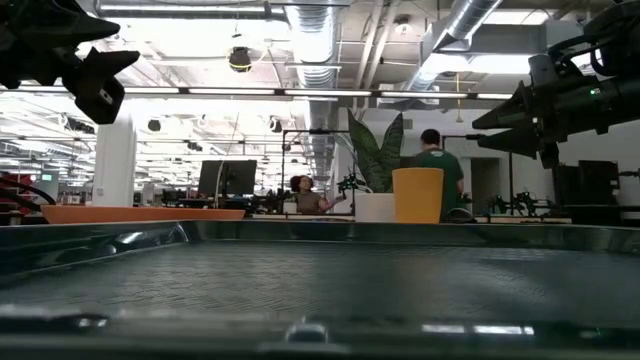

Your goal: Pick and place plate/cup/fork/spoon on tray

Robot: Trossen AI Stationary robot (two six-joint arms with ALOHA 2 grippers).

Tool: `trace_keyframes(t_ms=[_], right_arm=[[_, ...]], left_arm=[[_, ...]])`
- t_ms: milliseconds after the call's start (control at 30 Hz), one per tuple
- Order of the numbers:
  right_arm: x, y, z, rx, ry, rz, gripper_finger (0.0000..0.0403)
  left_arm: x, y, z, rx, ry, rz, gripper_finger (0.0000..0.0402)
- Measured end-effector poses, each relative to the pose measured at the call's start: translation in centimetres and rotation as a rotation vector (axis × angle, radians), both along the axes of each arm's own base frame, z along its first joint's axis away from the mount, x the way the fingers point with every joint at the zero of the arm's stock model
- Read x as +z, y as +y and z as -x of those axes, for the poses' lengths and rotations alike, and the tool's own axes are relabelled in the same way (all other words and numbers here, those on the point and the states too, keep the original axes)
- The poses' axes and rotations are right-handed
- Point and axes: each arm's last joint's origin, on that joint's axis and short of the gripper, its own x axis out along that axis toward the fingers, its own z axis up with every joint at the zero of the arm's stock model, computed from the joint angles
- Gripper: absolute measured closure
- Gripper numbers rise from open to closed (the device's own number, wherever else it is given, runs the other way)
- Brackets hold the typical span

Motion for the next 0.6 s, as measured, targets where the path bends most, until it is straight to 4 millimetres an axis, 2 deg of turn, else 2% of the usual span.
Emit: trace_keyframes(t_ms=[267, 467, 533, 600], right_arm=[[0.00, 0.00, 0.00, 0.000, 0.001, 0.003, 0.0164], [0.00, 0.00, 0.00, 0.000, 0.001, 0.001, 0.0164], [0.02, 0.04, -0.01, 0.000, -0.043, -0.069, 0.0164], [0.02, 0.16, -0.05, 0.008, -0.126, -0.218, 0.0164]], left_arm=[[0.06, 0.20, 0.00, 0.058, 0.003, 0.150, 0.0267], [0.08, 0.26, 0.00, 0.074, 0.001, 0.179, 0.0267], [0.08, 0.35, 0.00, 0.103, 0.000, 0.237, 0.0267], [0.08, 0.50, 0.01, 0.149, -0.004, 0.285, 0.0267]])
